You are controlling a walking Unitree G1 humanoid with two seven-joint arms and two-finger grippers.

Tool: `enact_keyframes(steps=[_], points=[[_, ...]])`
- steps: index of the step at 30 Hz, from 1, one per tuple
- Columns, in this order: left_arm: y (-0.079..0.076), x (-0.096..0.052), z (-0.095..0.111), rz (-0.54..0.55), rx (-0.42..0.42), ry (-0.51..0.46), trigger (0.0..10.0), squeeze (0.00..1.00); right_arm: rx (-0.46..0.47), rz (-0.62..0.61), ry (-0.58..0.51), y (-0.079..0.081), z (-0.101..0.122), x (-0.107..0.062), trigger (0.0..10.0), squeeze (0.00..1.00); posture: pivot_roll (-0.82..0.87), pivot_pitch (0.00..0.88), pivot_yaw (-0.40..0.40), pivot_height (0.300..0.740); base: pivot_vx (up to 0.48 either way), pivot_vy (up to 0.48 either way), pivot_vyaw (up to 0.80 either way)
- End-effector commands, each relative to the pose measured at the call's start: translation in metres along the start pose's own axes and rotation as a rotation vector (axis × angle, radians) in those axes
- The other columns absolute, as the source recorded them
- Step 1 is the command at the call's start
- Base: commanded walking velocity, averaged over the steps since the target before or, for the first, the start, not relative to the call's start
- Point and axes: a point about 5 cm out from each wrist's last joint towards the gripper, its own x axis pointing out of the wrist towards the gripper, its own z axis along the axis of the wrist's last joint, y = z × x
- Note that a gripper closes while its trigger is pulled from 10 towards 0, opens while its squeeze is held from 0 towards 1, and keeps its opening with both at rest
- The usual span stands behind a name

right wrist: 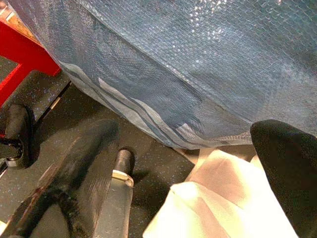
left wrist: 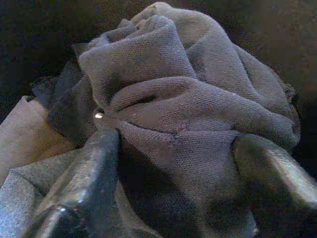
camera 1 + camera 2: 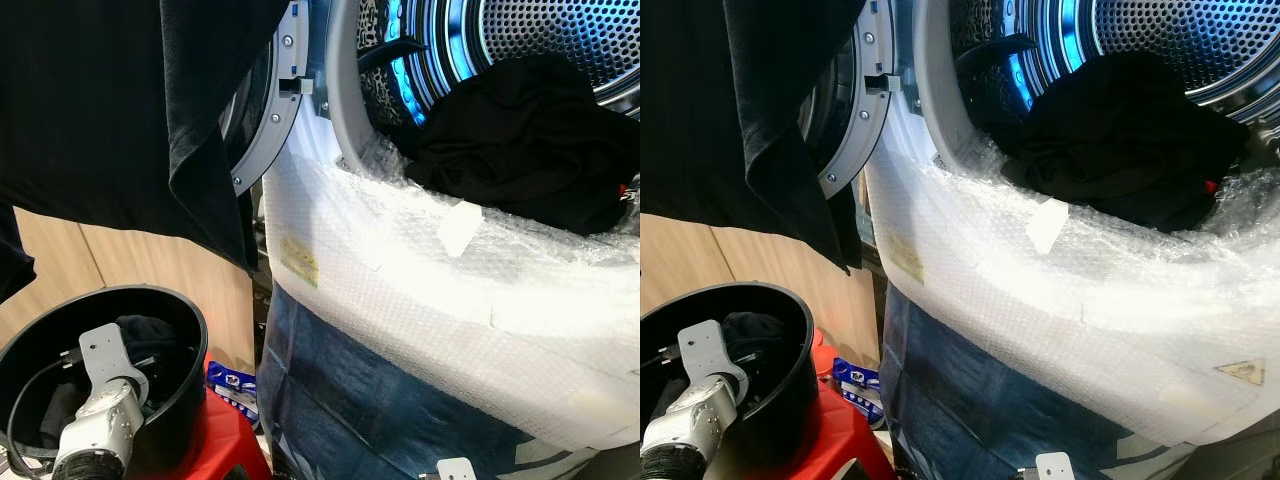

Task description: Clothes washing

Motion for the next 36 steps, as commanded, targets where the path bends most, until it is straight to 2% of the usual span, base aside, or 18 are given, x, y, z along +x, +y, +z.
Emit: enact_keyframes(steps=[1,15,24,28,30,34,36], points=[[-0.002,0.001,-0.001,0.007,0.011,0.019,0.0,0.0,0.001,-0.007,-0.005,-0.004,0.0,0.0,10.0,0.0,0.01,0.0,-0.076,0.74,0.0,0.0,0.0],[-0.009,0.001,0.0,-0.018,0.02,0.011,0.0,0.0,-0.013,-0.014,-0.008,-0.006,0.002,0.0,10.0,0.0,0.01,0.0,-0.083,0.74,0.0,0.0,0.0],[-0.009,-0.002,0.006,-0.035,0.016,-0.021,0.0,0.0,-0.012,-0.015,-0.021,-0.005,0.008,0.0,10.0,0.0,0.03,0.0,-0.094,0.74,0.0,0.0,0.0],[-0.008,-0.006,0.011,-0.038,0.036,-0.069,0.0,0.0,-0.017,-0.012,-0.031,-0.003,0.011,0.001,10.0,0.0,0.03,0.0,-0.094,0.74,0.0,0.0,0.0],[-0.014,-0.013,0.022,-0.1,0.045,-0.137,0.0,0.0,-0.016,-0.01,-0.033,-0.002,0.012,0.001,10.0,0.0,0.05,0.0,-0.094,0.74,0.0,0.0,0.0],[-0.016,-0.021,0.03,-0.14,0.059,-0.18,0.0,0.0,-0.011,-0.009,-0.035,0.0,0.013,0.001,10.0,0.0,0.05,0.0,-0.09,0.74,0.0,0.0,0.0],[-0.024,-0.038,0.042,-0.284,0.062,-0.215,0.0,0.0,-0.003,-0.006,-0.037,0.002,0.014,0.001,10.0,0.0,0.06,0.0,-0.088,0.74,0.0,0.0,0.0]])
